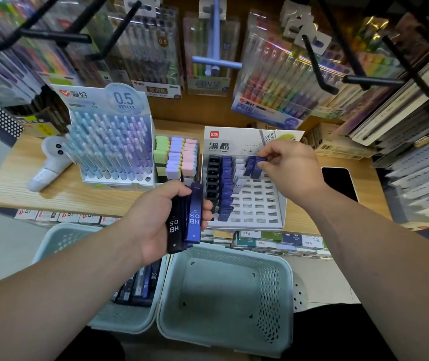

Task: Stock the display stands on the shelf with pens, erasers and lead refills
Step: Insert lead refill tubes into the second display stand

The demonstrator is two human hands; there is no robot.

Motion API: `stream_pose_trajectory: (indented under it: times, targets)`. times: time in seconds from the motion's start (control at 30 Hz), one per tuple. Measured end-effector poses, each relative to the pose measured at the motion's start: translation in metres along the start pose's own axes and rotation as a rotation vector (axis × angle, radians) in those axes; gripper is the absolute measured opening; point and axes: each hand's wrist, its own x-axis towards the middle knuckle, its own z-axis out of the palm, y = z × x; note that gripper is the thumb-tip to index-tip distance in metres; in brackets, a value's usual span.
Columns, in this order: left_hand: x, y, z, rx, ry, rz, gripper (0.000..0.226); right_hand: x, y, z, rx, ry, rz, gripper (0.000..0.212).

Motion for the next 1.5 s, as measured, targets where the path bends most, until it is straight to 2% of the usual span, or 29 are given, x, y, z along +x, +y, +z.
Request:
stream_pose_trajectory:
  times: [0.57, 0.83, 0.93, 1.0, 1.07, 1.1, 1.2, 1.23, 1.3, 1.37, 1.5]
  targets:
    - [-0.005, -0.002, 0.001, 0.025, 0.024, 0.030, 0.028, -0.003, -0.004, -0.001, -0.088, -0.052, -0.014, 0.010]
    - [-0.006, -0.001, 0.003, 0.038, -0.032, 0.048, 0.026, -0.005, -0.005, 0.000, -0.307, -0.122, -0.005, 0.022]
    - [-0.008, -0.002, 0.005, 0.029, -0.092, 0.085, 0.029, -0.006, -0.012, -0.002, -0.311, -0.114, 0.027, 0.025]
    - [-0.009, -0.002, 0.006, 0.039, -0.115, 0.099, 0.031, -0.006, -0.022, -0.006, -0.261, -0.042, 0.030, 0.023]
    - [-0.010, -0.001, 0.006, 0.058, -0.129, 0.117, 0.033, -0.010, -0.039, -0.010, -0.090, -0.037, 0.025, 0.020]
    - [-0.010, -0.001, 0.006, 0.065, -0.135, 0.125, 0.033, -0.012, -0.050, -0.012, 0.076, -0.093, 0.055, 0.022]
    - [-0.011, -0.001, 0.007, 0.080, -0.154, 0.147, 0.033, -0.024, -0.077, -0.020, 0.543, -0.481, 0.218, 0.022]
    - [-0.012, -0.002, 0.008, 0.087, -0.155, 0.157, 0.031, -0.028, -0.081, -0.021, 0.592, -0.588, 0.221, 0.018]
    - [-0.012, -0.002, 0.009, 0.087, -0.150, 0.161, 0.028, -0.033, -0.083, -0.020, 0.630, -0.673, 0.214, 0.016]
    - [-0.011, -0.002, 0.009, 0.092, -0.165, 0.160, 0.028, -0.031, -0.080, -0.020, 0.684, -0.619, 0.266, 0.017]
    - [-0.010, -0.003, 0.007, 0.093, -0.156, 0.154, 0.034, -0.020, -0.068, -0.030, 0.835, -0.402, 0.404, 0.014]
